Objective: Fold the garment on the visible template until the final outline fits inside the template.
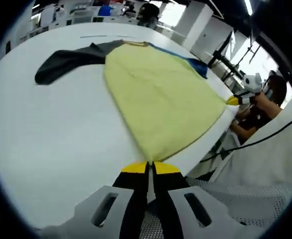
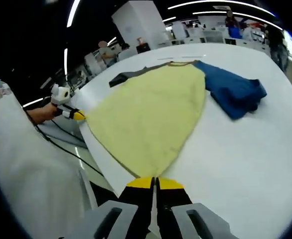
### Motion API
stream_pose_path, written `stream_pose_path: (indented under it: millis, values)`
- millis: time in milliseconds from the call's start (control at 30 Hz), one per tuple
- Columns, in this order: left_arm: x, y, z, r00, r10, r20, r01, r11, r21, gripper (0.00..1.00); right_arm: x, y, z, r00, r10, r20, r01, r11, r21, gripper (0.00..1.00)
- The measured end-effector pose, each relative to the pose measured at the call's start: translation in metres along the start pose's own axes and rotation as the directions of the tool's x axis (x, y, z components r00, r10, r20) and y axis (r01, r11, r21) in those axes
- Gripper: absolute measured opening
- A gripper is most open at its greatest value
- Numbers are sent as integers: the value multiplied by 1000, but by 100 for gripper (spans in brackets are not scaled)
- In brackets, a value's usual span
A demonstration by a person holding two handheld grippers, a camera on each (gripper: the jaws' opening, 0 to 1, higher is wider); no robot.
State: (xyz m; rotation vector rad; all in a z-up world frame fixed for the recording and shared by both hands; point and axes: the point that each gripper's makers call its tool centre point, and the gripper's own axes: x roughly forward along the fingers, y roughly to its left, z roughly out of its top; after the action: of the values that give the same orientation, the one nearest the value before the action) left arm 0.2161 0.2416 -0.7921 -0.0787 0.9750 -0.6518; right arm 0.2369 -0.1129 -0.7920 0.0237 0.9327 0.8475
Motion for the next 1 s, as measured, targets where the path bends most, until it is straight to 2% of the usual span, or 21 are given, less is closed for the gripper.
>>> stream_pose_path:
  millis: [400,600,867,1000]
  values:
    - [-1,9,-4,1000,16,-14,-17,1000,-11,0,2,11,-5,998,45,-38,-45,999,-4,0]
    - [-1,6,-4,1000,12,-18,-12,1000,-10,0,4,10,-8,997,49,-52,-49,999,0,0]
    - [-5,3,-7,999,-5,-31,5,1000,-29,0,1,10,-6,998,49,-30,-49,999,0,0]
    - [-8,4,-6,1000,-7,-26,5,999,-48,7,-2,10,-3,999,50,-17,-50,999,9,0]
